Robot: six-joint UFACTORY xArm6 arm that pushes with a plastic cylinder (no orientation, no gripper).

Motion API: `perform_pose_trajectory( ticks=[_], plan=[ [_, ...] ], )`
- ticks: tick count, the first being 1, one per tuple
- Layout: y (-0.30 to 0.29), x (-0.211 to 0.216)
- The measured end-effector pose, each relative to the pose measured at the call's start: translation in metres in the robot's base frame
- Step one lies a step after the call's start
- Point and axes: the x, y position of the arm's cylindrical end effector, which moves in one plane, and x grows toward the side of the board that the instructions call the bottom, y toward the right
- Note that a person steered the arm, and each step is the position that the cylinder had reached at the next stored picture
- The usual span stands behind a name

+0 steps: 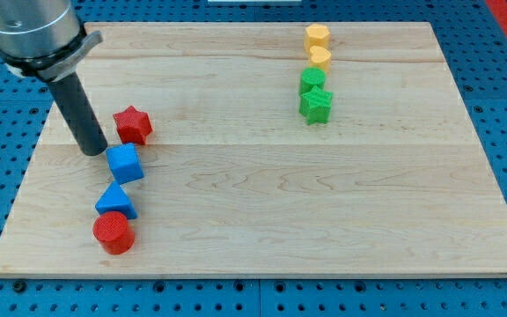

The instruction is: Push blue cube to the bottom of the red star

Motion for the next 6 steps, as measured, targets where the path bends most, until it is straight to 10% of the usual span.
perform_pose_trajectory(
  ticks=[6],
  plan=[
    [0.003, -0.012]
  ],
)
